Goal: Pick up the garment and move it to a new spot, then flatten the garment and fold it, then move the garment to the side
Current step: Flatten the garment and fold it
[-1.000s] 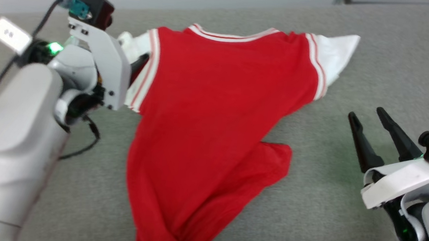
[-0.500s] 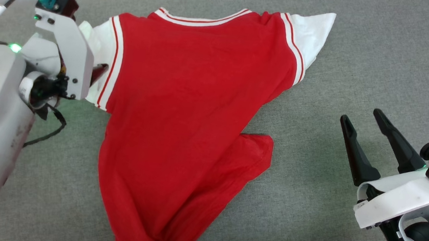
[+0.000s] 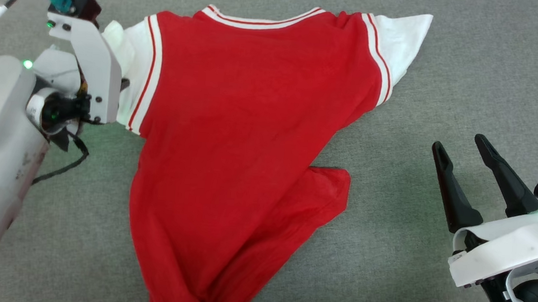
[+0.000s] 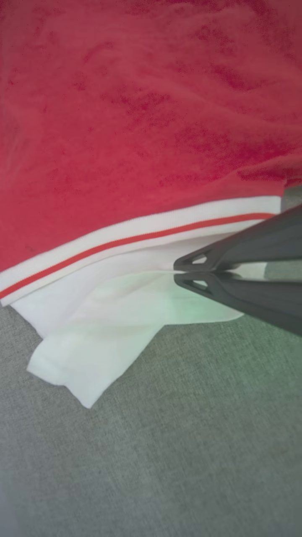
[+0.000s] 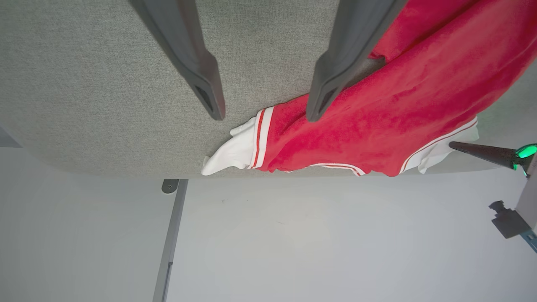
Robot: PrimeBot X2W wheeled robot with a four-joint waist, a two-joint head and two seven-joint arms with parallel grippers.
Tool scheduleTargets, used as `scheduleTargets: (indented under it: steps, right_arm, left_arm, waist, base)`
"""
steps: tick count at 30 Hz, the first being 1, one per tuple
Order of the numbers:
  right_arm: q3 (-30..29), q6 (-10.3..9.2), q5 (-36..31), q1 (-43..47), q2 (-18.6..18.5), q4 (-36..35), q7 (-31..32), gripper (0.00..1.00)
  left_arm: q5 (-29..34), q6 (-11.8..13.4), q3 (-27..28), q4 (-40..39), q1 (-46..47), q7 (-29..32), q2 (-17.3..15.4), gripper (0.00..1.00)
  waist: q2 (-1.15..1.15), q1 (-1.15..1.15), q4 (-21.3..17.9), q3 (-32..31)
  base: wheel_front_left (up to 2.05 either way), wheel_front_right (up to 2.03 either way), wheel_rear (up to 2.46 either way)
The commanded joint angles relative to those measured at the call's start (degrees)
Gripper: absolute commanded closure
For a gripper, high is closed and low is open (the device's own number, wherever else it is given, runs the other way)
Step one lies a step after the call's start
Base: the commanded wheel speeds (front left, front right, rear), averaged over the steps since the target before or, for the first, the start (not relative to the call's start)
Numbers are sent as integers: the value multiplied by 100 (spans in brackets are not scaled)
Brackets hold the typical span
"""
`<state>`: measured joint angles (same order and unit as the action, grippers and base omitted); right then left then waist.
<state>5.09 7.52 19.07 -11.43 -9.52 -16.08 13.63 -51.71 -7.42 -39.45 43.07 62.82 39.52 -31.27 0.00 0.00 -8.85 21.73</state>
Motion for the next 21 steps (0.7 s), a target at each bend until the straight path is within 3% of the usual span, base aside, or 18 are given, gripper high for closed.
scheduleTargets:
  steps: [1,9,13,19,21]
  right_arm:
    - [-36,-6,-34,3,19,-20,-4,0]
    - [-179,-6,-72,126,60,-17,46,0]
    - [-186,-6,-77,133,29,-66,125,0]
    - [-217,-6,-96,75,12,-156,238,0]
    - [-228,-6,-67,51,1,-162,249,0]
  left_arm:
    - [-81,-6,-21,-23,64,-92,15,100]
    - [-318,-7,-48,181,89,-499,-81,100]
    - [-413,-7,-84,333,-185,-471,-193,100]
    - [-563,-6,-110,386,-523,-480,-113,100]
    - [-561,-1,-130,367,-561,-556,-107,71]
  waist:
    - [0,0,31,9]
    - [0,0,353,-210]
    - [0,0,532,-310]
    - [0,0,679,-315]
    - [0,0,689,-310]
  base:
    - [0,0,0]
    - [0,0,0]
    - [0,0,0]
    - [0,0,0]
    - [0,0,0]
